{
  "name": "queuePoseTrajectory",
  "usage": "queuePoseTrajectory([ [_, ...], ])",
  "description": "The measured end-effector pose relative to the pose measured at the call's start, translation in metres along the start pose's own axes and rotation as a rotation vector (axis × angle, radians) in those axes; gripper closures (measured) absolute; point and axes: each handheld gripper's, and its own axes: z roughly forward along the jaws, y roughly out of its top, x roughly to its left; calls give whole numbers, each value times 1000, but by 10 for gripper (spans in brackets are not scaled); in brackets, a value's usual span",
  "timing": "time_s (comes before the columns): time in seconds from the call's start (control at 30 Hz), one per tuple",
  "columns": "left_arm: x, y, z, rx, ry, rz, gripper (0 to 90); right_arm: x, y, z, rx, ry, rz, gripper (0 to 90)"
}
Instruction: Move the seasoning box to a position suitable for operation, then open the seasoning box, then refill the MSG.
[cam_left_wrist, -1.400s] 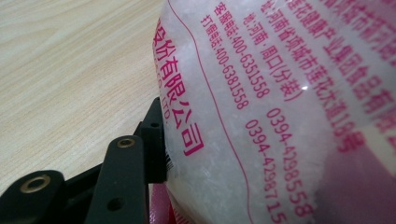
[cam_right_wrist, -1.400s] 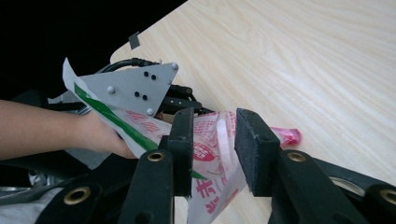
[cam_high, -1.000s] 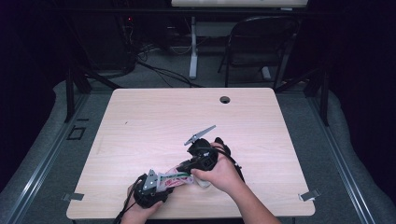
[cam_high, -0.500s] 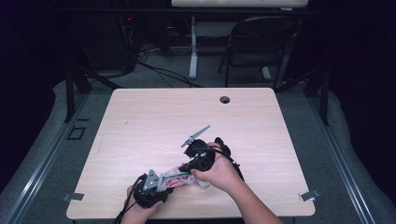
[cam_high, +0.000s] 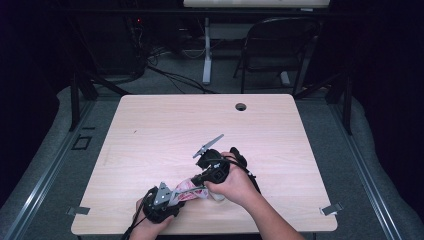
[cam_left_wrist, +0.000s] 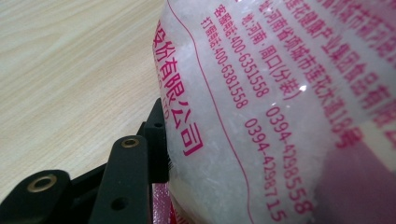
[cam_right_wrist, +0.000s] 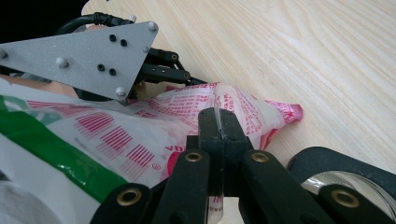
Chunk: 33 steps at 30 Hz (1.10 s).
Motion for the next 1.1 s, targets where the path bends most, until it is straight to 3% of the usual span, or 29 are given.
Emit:
queuePoseTrajectory([
  [0.13, 1, 3, -3, 6, 25, 23, 571, -1, 1, -2, 10, -5, -13, 900],
  [0.27, 3, 8, -6, 0, 45, 43, 573, -1, 2, -4, -26, 9, -2, 900],
  [0.4, 5, 13, -9, -4, 63, 62, 574, -1, 4, -9, -24, 12, -2, 900],
  [0.53, 6, 18, -10, -8, 67, 76, 575, 0, 7, -13, -47, -4, -5, 900],
  [0.67, 7, 22, -9, -7, 75, 95, 576, -2, 9, -18, -23, -21, -19, 900],
  [0.97, 9, 30, -9, 5, 88, 122, 577, -5, 12, -22, -25, -26, -19, 900],
  [1.1, 10, 37, -9, -5, 99, 140, 578, -8, 12, -26, -52, -23, -9, 900],
])
